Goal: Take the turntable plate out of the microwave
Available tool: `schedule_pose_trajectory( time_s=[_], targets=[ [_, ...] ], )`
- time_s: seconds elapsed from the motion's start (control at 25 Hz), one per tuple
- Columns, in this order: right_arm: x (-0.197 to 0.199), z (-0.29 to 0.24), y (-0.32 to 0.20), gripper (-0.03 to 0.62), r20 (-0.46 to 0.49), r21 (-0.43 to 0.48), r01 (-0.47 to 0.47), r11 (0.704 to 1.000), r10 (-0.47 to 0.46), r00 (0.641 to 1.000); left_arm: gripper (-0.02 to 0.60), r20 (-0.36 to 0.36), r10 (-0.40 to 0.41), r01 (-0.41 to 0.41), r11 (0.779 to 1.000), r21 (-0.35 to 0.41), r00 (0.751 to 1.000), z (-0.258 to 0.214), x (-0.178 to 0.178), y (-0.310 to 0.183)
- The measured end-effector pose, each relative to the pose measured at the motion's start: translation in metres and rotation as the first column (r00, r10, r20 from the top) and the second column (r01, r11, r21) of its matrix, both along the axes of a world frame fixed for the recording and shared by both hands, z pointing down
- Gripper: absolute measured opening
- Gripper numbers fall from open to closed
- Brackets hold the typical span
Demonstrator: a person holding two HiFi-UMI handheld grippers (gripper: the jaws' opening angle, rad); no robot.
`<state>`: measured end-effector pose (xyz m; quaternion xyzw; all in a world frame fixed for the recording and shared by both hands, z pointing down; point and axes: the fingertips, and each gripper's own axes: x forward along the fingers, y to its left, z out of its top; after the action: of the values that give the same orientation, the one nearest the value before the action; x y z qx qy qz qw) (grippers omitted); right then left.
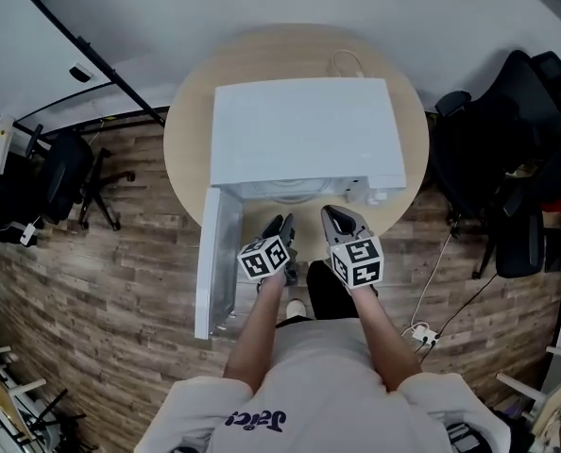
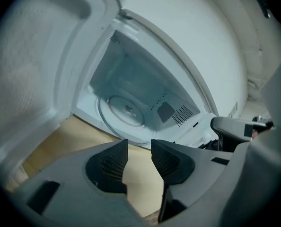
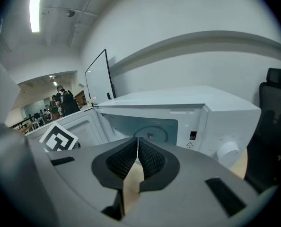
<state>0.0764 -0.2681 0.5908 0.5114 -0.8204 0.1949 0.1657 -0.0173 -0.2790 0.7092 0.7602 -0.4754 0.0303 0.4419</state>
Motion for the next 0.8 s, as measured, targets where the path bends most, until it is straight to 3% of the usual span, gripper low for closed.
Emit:
schedule_pose_trajectory(
  time_s=[0.12, 0.24, 0.4, 0.6, 0.8],
  targets=[
    [0.005, 0.005, -0.008, 0.019, -0.001, -0.013, -0.004, 1.000, 0.004, 1.000, 0.179, -0.154, -0.079, 0.064, 0.993, -0.098, 0.985, 0.018, 0.004, -0.011],
    [0.007, 0.010, -0.016, 0.018, 0.002, -0.026, -0.004, 1.000, 0.004, 1.000, 0.225, -0.282, -0.163, 0.116, 0.978, -0.176, 0.946, 0.030, 0.005, -0.021],
    [0.008, 0.019, -0.022, 0.019, 0.010, -0.048, -0.004, 0.999, 0.004, 1.000, 0.230, -0.385, -0.260, 0.179, 0.956, -0.234, 0.886, 0.042, 0.002, -0.035],
    [0.010, 0.026, -0.028, 0.018, 0.010, -0.070, 0.004, 0.998, -0.003, 1.000, 0.230, -0.542, -0.373, 0.218, 0.919, -0.329, 0.753, 0.056, 0.003, -0.048],
    [0.016, 0.033, -0.032, 0.018, 0.002, -0.084, -0.001, 0.996, 0.002, 1.000, 0.227, -0.621, -0.406, 0.223, 0.909, -0.353, 0.670, 0.062, 0.008, -0.054]
  ],
)
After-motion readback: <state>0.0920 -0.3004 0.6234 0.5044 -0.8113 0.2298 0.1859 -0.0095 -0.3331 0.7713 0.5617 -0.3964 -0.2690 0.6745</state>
